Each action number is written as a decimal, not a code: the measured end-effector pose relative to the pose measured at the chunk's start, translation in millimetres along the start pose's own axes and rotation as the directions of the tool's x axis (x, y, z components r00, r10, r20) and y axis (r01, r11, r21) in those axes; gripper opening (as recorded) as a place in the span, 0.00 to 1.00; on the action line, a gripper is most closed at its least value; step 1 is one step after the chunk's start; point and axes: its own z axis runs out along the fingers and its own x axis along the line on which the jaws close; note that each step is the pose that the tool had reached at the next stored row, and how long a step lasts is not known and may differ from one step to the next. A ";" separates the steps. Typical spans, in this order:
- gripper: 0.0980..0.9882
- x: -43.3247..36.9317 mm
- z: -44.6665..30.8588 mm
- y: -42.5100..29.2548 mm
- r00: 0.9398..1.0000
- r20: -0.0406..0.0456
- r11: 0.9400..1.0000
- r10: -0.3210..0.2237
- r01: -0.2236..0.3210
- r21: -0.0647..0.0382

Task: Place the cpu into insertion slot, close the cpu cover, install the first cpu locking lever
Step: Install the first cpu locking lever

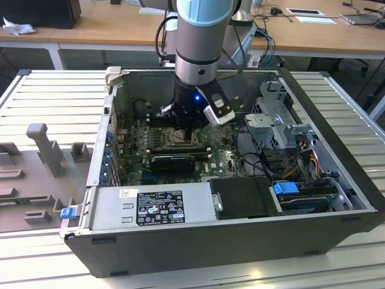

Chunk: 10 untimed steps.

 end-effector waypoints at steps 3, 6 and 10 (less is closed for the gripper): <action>0.01 15.2 0.9 -1.1 1.000 0.000 1.000 -0.002 0.002 -0.002; 0.01 16.2 1.0 -1.1 1.000 0.000 1.000 -0.002 0.002 -0.002; 0.01 26.7 6.4 -1.2 1.000 0.001 1.000 -0.003 0.003 -0.006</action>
